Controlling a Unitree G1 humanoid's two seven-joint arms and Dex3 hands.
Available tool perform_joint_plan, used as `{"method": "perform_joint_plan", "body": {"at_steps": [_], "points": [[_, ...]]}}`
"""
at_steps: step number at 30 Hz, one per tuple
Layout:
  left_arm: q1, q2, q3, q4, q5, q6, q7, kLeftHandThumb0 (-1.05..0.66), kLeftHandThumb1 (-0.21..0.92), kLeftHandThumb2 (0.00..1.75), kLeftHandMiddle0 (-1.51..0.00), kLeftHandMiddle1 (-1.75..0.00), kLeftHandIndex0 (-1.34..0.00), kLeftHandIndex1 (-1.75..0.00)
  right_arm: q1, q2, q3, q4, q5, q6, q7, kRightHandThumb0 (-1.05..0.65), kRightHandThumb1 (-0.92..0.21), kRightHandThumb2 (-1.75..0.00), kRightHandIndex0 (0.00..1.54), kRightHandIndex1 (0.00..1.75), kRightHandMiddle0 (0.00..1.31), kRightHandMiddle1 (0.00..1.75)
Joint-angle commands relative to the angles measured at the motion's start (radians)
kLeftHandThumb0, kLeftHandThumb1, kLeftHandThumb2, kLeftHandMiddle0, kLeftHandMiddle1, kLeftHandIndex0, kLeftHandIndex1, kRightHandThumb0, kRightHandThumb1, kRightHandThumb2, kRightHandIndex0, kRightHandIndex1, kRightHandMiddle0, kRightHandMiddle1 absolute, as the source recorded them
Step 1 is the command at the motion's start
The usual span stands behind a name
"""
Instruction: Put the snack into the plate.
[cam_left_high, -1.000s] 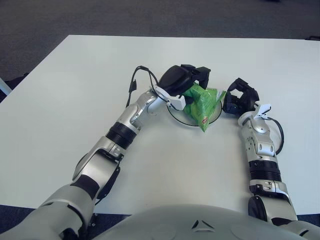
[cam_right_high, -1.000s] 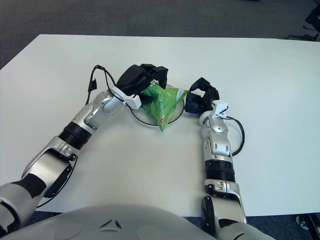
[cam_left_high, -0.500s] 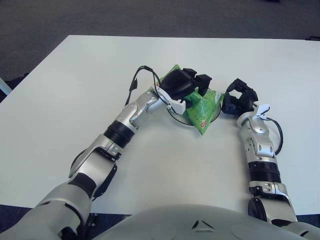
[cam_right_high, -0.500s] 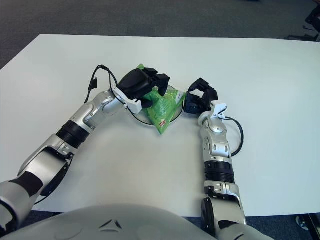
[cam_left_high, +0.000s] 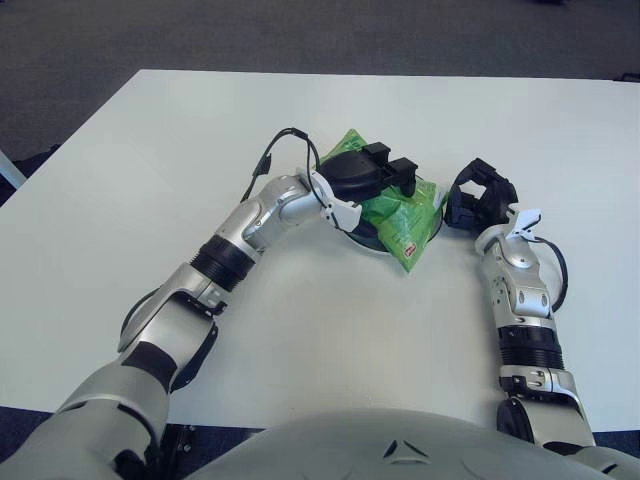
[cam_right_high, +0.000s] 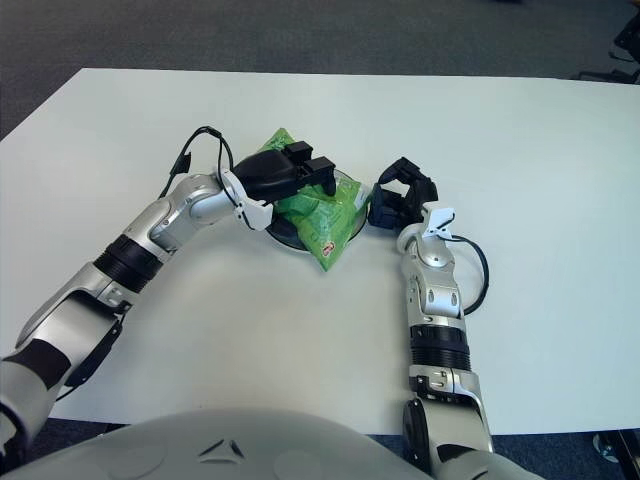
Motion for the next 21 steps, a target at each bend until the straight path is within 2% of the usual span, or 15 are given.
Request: {"method": "perform_joint_plan", "body": {"at_steps": [1,4,7,10,14,16,21], "points": [[0.018,0.012,-0.019,-0.029,-0.035,0.016,-0.091,-0.91,0.79,0.55,0.0,-0.7,0.0,-0.75,0.076,0.024,0.01,0.034,-0.011,0.049,-0.014,-0.54,-0.17,-1.5,1.21,1.75,0.74,1.75],[0.032,0.016,-0.007,-0.051,-0.09,0.027,-0.136,-0.93,0.84,0.5,0.0,-0.52,0.0,-0.6,0.079,0.022,0.012,0.031,-0.016,0.048,-0.01,-0.54,-0.17,-1.49,1.2,1.75,0.73,1.75],[0.043,0.024,0.007,-0.079,-0.148,0.04,-0.183,-0.96,0.88,0.45,0.0,-0.26,0.0,-0.35,0.081,0.02,0.013,0.03,-0.013,0.047,-0.001,-0.54,-0.18,-1.48,1.21,1.75,0.73,1.75],[0.045,0.025,0.012,-0.092,-0.181,0.052,-0.214,-0.97,0.9,0.42,0.0,-0.13,0.0,-0.22,0.083,0.018,0.013,0.029,-0.011,0.045,0.005,-0.54,-0.18,-1.48,1.22,1.75,0.73,1.75],[0.048,0.02,0.021,-0.102,-0.222,0.071,-0.249,-0.97,0.9,0.41,0.0,-0.04,0.0,-0.11,0.084,0.017,0.014,0.027,-0.013,0.043,0.008,-0.54,-0.18,-1.48,1.23,1.75,0.73,1.75],[0.051,0.016,0.028,-0.11,-0.252,0.086,-0.268,-0.97,0.87,0.39,0.0,-0.01,0.0,-0.04,0.085,0.016,0.016,0.026,-0.018,0.043,0.006,-0.54,-0.18,-1.48,1.25,1.75,0.73,1.75],[0.057,0.02,0.039,-0.137,-0.271,0.111,-0.283,-0.98,0.83,0.37,0.0,0.0,0.0,-0.01,0.086,0.013,0.021,0.027,-0.03,0.036,0.004,-0.54,-0.18,-1.48,1.27,1.75,0.73,1.75]]}}
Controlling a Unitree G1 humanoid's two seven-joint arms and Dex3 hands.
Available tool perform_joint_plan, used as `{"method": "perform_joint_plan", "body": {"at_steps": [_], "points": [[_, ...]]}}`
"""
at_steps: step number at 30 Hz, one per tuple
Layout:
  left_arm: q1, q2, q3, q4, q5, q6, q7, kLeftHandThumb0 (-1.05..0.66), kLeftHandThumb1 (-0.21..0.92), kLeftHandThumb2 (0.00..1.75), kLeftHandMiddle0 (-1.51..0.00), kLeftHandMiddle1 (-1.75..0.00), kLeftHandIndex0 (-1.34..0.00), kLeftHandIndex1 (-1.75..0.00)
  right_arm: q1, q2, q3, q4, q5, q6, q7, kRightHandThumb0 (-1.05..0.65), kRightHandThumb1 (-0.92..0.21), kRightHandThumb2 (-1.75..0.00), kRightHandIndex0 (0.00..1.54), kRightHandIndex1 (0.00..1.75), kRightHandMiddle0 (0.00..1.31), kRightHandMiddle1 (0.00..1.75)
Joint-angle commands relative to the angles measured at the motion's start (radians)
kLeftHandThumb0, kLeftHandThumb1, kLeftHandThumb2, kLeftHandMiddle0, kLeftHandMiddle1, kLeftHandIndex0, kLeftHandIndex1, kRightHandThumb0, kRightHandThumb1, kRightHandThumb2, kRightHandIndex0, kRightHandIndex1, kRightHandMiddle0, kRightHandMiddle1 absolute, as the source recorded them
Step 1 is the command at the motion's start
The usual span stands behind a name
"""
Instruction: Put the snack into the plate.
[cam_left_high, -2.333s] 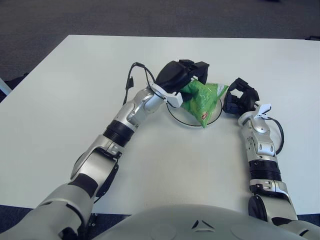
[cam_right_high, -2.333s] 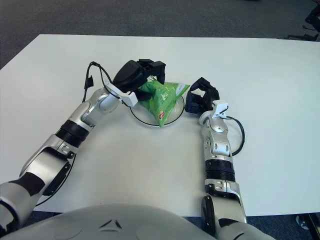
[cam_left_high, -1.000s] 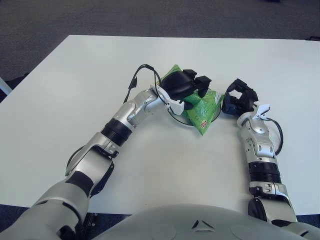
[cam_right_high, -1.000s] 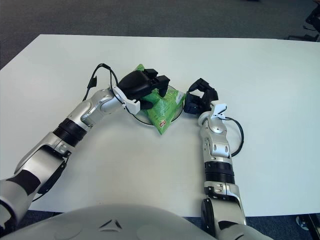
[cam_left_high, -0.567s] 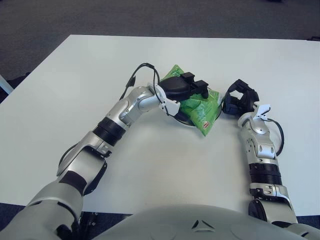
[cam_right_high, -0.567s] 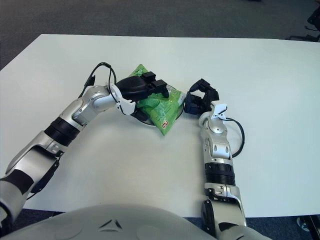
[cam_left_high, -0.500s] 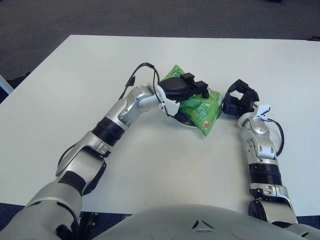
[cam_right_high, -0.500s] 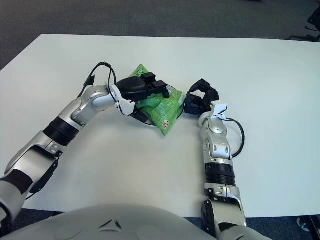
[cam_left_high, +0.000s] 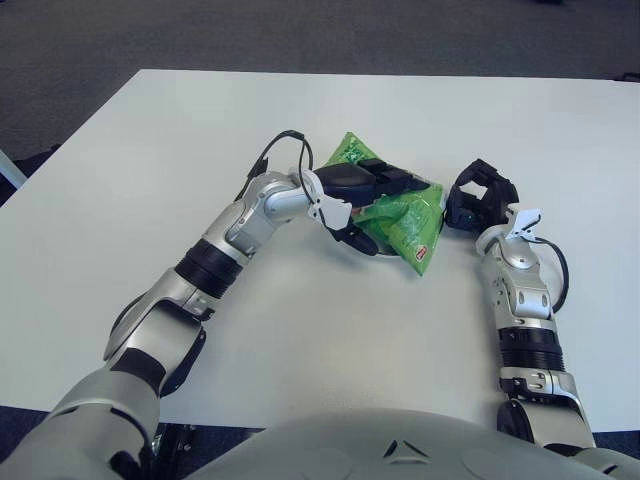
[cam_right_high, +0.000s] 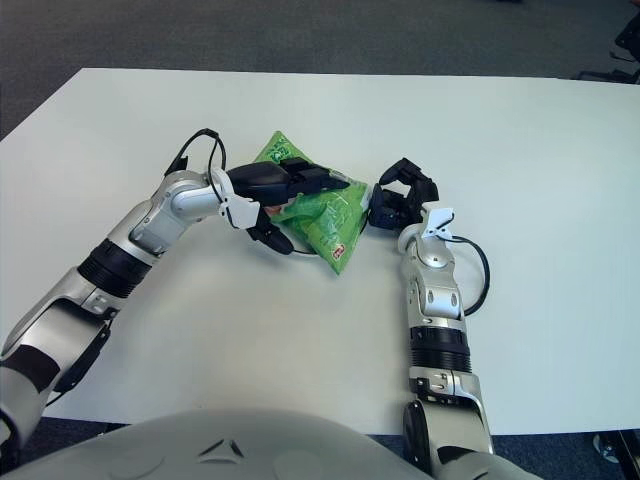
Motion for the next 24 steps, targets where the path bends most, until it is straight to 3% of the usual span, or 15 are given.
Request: {"method": "perform_joint_plan", "body": {"at_steps": [1,17,24], "points": [[0.015,-0.001,0.008,-0.025,-0.019,0.01,-0.02,-0.98,0.82,0.36,0.0,0.0,0.0,0.0,0.079,0.015,0.012,0.043,-0.013,0.024,0.003,-0.54,-0.18,-1.48,1.27,1.75,0.73,1.75],[0.035,0.027,0.038,-0.089,-0.007,0.001,-0.004,-1.02,0.84,0.32,0.0,0.0,0.0,0.0,0.077,0.028,-0.003,0.047,0.026,0.009,0.026,-0.54,-0.18,-1.49,1.3,1.75,0.73,1.75],[0.072,0.051,0.058,-0.184,0.069,0.031,0.03,-1.05,0.9,0.29,0.0,0.0,0.0,0.0,0.074,0.031,-0.01,0.05,0.03,0.009,0.028,-0.54,-0.18,-1.49,1.3,1.75,0.73,1.75]]}}
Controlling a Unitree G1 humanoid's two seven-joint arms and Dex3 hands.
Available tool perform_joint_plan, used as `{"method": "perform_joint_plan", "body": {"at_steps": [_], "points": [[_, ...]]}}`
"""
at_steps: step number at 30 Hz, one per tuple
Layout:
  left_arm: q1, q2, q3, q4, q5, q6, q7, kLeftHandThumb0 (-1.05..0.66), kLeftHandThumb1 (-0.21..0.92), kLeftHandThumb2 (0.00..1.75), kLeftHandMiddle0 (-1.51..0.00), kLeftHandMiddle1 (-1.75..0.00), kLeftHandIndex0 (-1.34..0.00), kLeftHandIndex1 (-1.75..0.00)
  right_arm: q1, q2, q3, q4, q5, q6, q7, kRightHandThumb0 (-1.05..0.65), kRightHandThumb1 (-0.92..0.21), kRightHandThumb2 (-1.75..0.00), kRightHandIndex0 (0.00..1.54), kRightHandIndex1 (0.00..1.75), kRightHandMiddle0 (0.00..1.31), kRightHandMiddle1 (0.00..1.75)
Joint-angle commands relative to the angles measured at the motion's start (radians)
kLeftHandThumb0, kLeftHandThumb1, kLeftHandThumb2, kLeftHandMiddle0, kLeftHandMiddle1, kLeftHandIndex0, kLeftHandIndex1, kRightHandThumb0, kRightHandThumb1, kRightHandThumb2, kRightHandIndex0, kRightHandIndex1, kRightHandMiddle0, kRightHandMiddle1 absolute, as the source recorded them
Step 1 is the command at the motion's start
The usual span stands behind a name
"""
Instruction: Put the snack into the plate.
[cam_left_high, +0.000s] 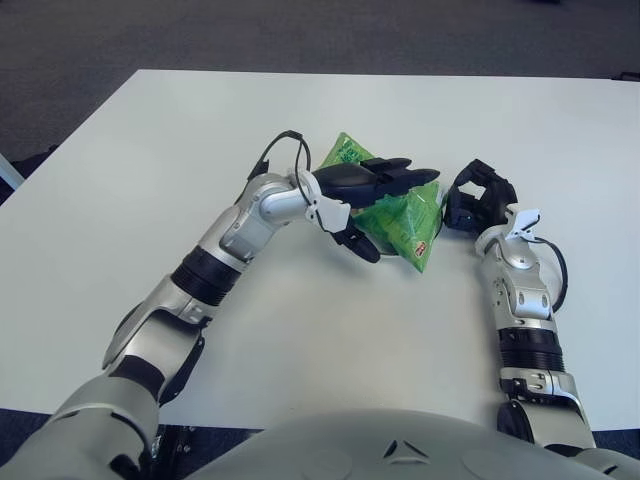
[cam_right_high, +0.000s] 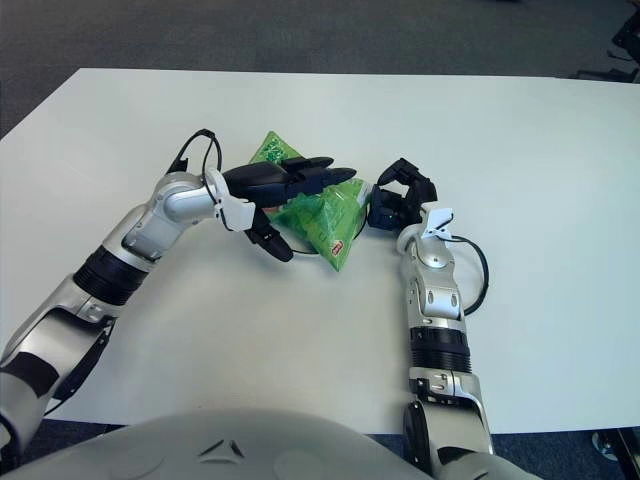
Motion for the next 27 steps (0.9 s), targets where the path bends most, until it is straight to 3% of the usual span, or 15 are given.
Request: {"method": "perform_joint_plan", "body": {"at_steps": [1,10,19,27], "points": [[0.023,0.013,0.018,-0.04,0.059,0.017,0.039,-1.05,0.9,0.28,0.0,0.0,0.0,0.0,0.073,0.027,-0.003,0.05,0.013,0.025,0.004,-0.54,-0.18,-1.49,1.3,1.75,0.73,1.75],[0.091,0.027,0.064,-0.125,0.278,-0.007,0.245,-1.05,0.92,0.37,0.0,0.0,0.0,0.0,0.067,0.02,-0.002,0.062,0.007,0.021,0.012,-0.54,-0.18,-1.49,1.32,1.75,0.73,1.75],[0.134,0.069,0.113,-0.143,0.412,-0.066,0.428,-1.05,0.92,0.45,0.0,0.0,0.0,0.0,0.06,0.015,-0.007,0.081,0.012,0.006,0.034,-0.54,-0.18,-1.48,1.33,1.75,0.72,1.75],[0.181,0.092,0.153,-0.191,0.445,-0.037,0.454,-1.05,0.92,0.49,0.0,0.0,0.0,0.0,0.055,0.012,-0.013,0.097,0.015,-0.005,0.049,-0.53,-0.19,-1.48,1.34,1.75,0.72,1.75]]}}
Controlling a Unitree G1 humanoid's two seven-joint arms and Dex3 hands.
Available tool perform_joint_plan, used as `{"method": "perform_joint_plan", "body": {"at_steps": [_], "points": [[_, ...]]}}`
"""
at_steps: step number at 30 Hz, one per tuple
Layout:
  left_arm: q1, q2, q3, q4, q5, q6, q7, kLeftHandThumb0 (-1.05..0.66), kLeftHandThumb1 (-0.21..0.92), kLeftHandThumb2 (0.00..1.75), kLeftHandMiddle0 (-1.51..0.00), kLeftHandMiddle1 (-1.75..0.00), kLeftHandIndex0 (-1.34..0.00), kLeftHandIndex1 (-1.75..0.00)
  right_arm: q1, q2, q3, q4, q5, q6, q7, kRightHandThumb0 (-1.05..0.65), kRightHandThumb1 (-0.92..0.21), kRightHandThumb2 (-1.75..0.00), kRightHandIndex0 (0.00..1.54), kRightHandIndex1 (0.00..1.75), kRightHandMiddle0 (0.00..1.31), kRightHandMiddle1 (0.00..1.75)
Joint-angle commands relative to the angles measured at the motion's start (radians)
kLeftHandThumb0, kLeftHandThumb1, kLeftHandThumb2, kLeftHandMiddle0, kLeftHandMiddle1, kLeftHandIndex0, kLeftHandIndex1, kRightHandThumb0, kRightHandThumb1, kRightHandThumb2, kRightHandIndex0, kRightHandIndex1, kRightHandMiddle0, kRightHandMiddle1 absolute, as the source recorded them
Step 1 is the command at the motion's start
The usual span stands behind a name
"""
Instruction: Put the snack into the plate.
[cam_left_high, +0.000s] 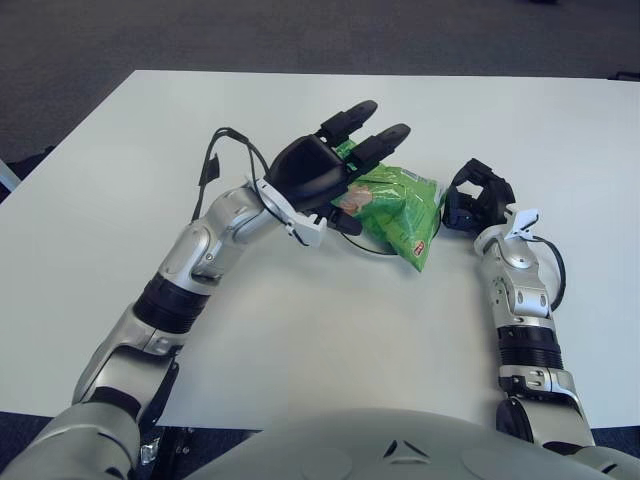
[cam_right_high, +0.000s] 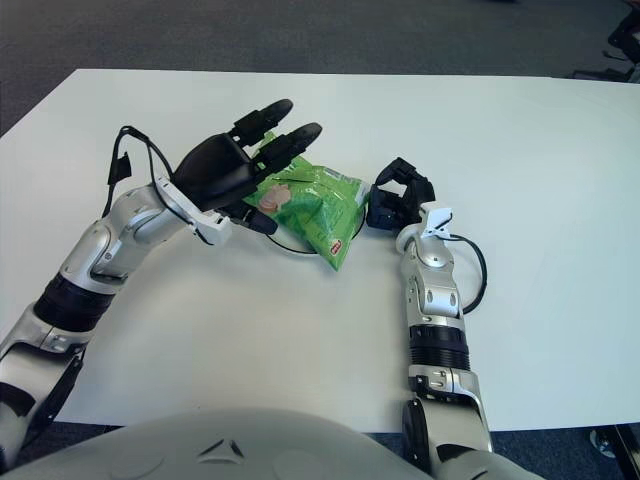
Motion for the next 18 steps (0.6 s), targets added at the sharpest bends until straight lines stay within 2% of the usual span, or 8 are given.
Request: {"method": "perform_joint_plan", "body": {"at_steps": [1,8,12,15,18], "points": [[0.028,0.026,0.03,-0.015,0.009,0.001,0.022,-1.05,0.92,0.5,0.0,0.0,0.0,0.0,0.067,0.014,-0.004,0.06,0.014,0.022,0.01,-0.53,-0.19,-1.48,1.34,1.75,0.72,1.75],[0.058,0.085,0.097,0.052,-0.015,-0.054,0.103,-1.05,0.92,0.51,0.0,0.0,0.0,0.0,0.067,0.018,-0.005,0.067,0.014,0.013,0.014,-0.53,-0.19,-1.47,1.34,1.75,0.72,1.75],[0.12,0.147,0.166,0.17,-0.054,-0.105,0.182,-1.04,0.92,0.58,0.0,0.0,0.0,0.0,0.064,0.02,-0.008,0.07,0.014,0.013,0.012,-0.53,-0.19,-1.47,1.34,1.75,0.72,1.75],[0.154,0.169,0.199,0.229,-0.062,-0.134,0.246,-1.03,0.92,0.62,-0.02,-0.01,-0.02,-0.02,0.065,0.023,-0.008,0.065,0.014,0.015,0.008,-0.53,-0.19,-1.47,1.34,1.75,0.72,1.75],[0.187,0.167,0.238,0.267,-0.074,-0.126,0.306,-1.0,0.92,0.66,-0.06,-0.04,-0.01,-0.22,0.065,0.023,-0.008,0.065,0.012,0.015,0.007,-0.53,-0.19,-1.47,1.34,1.75,0.72,1.75]]}}
